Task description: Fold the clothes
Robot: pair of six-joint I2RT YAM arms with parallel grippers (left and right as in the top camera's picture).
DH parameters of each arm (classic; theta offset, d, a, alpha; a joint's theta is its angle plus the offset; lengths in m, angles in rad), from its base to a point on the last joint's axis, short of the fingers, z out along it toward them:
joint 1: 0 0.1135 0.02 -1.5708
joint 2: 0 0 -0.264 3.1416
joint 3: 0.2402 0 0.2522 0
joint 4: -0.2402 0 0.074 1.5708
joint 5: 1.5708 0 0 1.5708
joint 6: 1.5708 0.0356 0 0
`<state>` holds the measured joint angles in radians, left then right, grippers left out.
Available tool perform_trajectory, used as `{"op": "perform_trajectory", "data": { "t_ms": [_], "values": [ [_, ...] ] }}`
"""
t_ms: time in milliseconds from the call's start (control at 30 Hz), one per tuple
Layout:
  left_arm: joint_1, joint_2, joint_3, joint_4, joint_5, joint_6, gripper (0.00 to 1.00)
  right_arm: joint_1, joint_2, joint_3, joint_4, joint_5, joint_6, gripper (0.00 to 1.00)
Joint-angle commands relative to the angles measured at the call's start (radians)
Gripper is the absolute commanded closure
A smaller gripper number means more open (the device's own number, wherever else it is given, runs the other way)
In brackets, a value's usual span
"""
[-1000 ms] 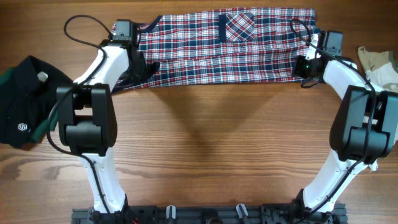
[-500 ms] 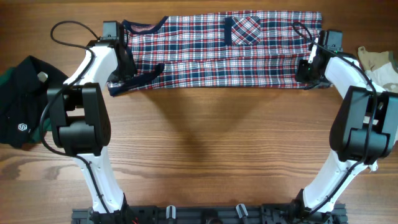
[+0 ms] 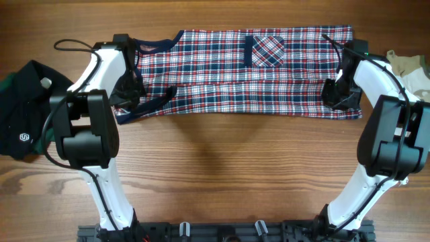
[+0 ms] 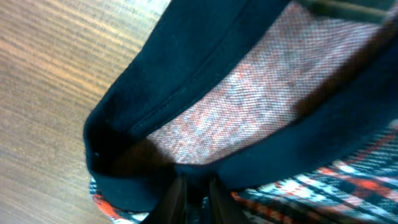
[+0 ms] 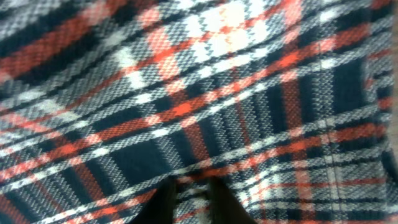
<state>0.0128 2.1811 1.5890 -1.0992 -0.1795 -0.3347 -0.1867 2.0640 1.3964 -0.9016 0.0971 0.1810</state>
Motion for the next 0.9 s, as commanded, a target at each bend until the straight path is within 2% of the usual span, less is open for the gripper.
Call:
{"op": "perform_trajectory", "data": {
  "t_ms": [0, 67, 100, 133, 233, 300, 367, 433, 533, 700, 867],
  "values": [
    [0.012, -0.02, 0.008, -0.002, -0.02, -0.018, 0.85, -0.007, 0.041, -0.057, -0.016, 0.012, -0.027, 0.61],
    [0.011, -0.077, 0.087, -0.002, -0.003, -0.021, 0.69, -0.007, -0.028, -0.003, 0.0, 0.012, -0.038, 0.35],
    [0.011, -0.108, 0.143, -0.001, 0.037, -0.021, 0.52, -0.007, -0.069, 0.04, 0.004, 0.007, -0.05, 0.24],
    [0.011, -0.13, 0.185, 0.0, 0.071, -0.021, 0.44, -0.007, -0.093, 0.074, 0.001, -0.001, -0.051, 0.18],
    [0.011, -0.192, 0.309, 0.055, 0.201, -0.012, 0.17, -0.007, -0.17, 0.198, 0.002, -0.108, -0.089, 0.12],
    [0.011, -0.208, 0.333, 0.134, 0.293, -0.01, 0.07, -0.007, -0.2, 0.29, 0.008, -0.143, -0.103, 0.1],
    [0.011, -0.204, 0.335, 0.258, 0.354, -0.01, 0.04, -0.007, -0.2, 0.352, 0.072, -0.143, -0.113, 0.03],
    [0.011, -0.202, 0.335, 0.333, 0.354, -0.01, 0.04, -0.007, -0.194, 0.352, 0.179, -0.119, -0.13, 0.01],
    [0.009, -0.2, 0.335, 0.365, 0.354, 0.011, 0.05, -0.011, -0.172, 0.352, 0.292, -0.104, -0.151, 0.01],
    [-0.013, -0.142, 0.336, 0.412, 0.343, 0.087, 0.08, -0.039, -0.104, 0.352, 0.367, -0.086, -0.147, 0.0],
    [-0.103, -0.037, 0.335, 0.543, 0.343, 0.213, 0.03, -0.067, -0.003, 0.352, 0.413, -0.087, -0.154, 0.01]
  ]
}}
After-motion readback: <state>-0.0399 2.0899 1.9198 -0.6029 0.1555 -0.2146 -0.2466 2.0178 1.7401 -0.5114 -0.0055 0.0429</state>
